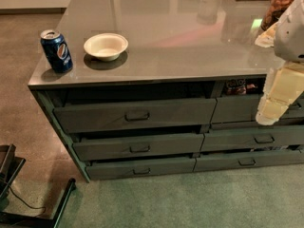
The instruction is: Open middle drawer
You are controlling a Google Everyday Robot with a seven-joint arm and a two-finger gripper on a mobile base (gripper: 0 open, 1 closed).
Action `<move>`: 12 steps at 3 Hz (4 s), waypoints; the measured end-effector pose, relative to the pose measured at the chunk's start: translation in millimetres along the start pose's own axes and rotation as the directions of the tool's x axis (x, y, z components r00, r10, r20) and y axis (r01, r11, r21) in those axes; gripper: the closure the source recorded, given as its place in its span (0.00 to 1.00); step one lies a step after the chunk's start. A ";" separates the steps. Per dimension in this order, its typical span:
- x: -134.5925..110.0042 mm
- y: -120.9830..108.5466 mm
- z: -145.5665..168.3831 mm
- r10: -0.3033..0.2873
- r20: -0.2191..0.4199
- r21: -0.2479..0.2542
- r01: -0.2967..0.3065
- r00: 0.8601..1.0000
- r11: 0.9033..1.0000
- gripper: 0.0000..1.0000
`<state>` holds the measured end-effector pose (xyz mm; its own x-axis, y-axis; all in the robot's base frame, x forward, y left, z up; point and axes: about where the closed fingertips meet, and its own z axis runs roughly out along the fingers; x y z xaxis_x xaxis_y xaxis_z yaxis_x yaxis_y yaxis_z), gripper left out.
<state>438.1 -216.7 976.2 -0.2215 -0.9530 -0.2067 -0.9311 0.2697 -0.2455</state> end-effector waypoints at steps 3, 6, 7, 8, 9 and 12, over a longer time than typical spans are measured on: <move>-1.3 18.6 68.8 -0.035 0.080 0.016 0.033 0.996 0.999 0.00; -24.1 40.7 213.4 -0.072 0.152 -0.003 0.073 0.986 0.997 0.00; -18.7 46.3 243.9 -0.087 0.137 -0.002 0.088 0.987 0.996 0.00; -12.3 51.3 295.3 -0.089 0.135 -0.003 0.090 0.987 0.996 0.00; -12.8 52.5 343.9 -0.087 0.157 0.001 0.088 0.984 0.996 0.00; -22.8 52.8 448.7 -0.068 0.224 -0.001 0.069 0.972 0.998 0.00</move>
Offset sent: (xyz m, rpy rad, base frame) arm 0.0117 0.0041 -0.0695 0.0774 -0.0403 0.0371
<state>524.0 -118.7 543.0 -0.0876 -0.9139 -0.3964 -0.9446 0.2026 -0.2584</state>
